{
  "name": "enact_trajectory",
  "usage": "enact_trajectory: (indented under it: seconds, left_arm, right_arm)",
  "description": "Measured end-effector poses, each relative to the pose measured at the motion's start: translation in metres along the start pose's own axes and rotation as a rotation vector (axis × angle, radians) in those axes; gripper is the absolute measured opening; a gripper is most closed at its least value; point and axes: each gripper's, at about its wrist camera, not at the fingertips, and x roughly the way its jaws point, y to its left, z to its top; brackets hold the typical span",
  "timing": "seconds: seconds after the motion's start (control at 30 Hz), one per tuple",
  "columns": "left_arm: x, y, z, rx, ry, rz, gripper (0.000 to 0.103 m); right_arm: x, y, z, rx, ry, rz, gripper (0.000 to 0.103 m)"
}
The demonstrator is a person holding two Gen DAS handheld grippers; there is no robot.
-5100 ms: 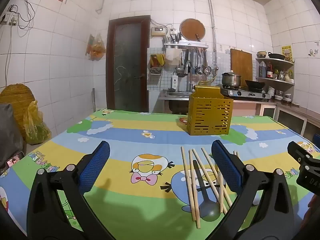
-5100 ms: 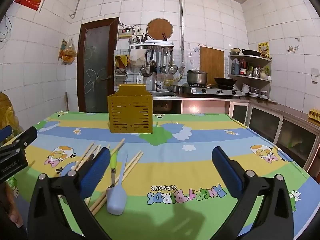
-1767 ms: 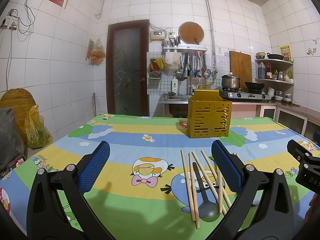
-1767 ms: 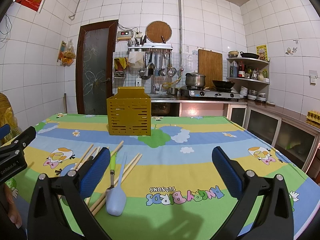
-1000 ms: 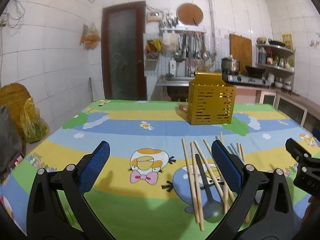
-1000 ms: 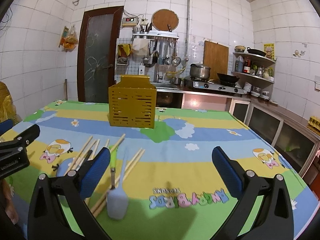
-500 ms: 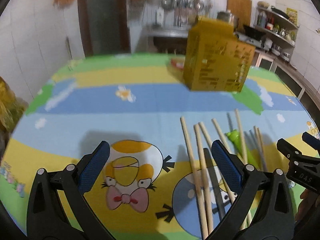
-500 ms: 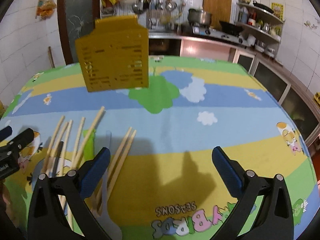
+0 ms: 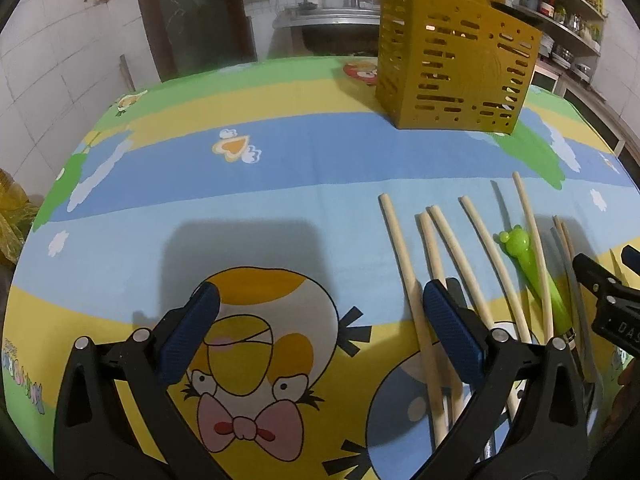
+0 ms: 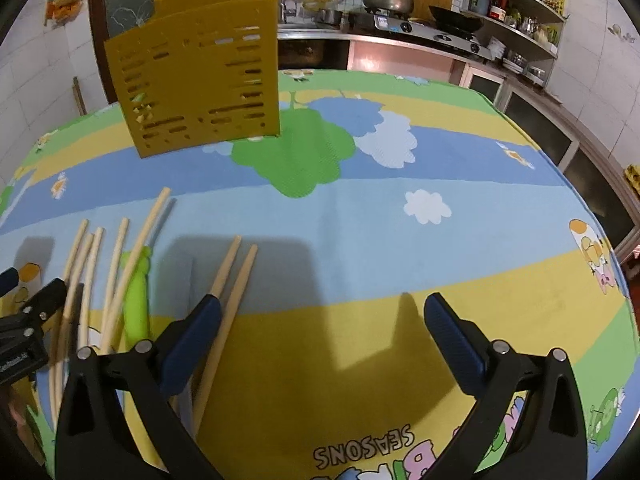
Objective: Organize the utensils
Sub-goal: 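Lower both tools toward the loose wooden chopsticks on the table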
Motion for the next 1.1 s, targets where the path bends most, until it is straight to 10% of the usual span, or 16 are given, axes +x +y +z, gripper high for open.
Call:
enact_trajectory:
  seconds: [1.1]
  left_arm:
    - [0.0077, 0.0036, -0.001, -0.019, 0.019, -0.041, 0.098]
  right_arm:
    - [0.0064, -0.0024, -0.0044, 0.096, 0.032, -0.005, 0.096]
